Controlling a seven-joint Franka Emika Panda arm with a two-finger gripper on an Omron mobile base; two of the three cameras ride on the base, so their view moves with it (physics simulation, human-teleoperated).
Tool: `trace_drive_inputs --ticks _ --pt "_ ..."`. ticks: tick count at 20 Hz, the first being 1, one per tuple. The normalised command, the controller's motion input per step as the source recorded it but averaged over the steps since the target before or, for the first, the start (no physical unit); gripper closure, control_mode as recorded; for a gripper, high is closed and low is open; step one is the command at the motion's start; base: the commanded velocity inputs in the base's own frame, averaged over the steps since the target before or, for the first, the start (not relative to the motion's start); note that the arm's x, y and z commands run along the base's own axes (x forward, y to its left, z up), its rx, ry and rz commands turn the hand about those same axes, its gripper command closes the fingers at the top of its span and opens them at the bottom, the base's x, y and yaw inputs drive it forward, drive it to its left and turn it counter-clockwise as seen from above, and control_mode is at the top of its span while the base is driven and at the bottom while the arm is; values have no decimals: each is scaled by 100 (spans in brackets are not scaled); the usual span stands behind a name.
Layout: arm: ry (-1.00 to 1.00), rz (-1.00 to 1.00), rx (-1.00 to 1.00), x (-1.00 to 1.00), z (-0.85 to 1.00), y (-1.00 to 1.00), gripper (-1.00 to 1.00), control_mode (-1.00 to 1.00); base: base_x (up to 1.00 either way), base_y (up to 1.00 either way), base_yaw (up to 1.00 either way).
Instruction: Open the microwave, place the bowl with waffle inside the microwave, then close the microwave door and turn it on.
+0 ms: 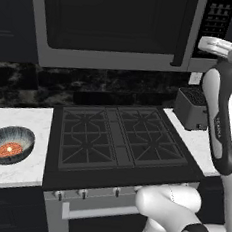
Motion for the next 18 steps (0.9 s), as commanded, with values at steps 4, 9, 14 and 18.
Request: trace_drive_inputs --ticks 4,9,14,18 --pt "0 0 0 40 -10 9 -100 -100 0 0 0" --pt "0 0 0 61 -8 24 -100 -100 0 0 0" --pt "0 0 0 68 -1 5 -100 -100 0 0 0" --pt "0 0 0 54 0 0 -100 -100 0 0 0"
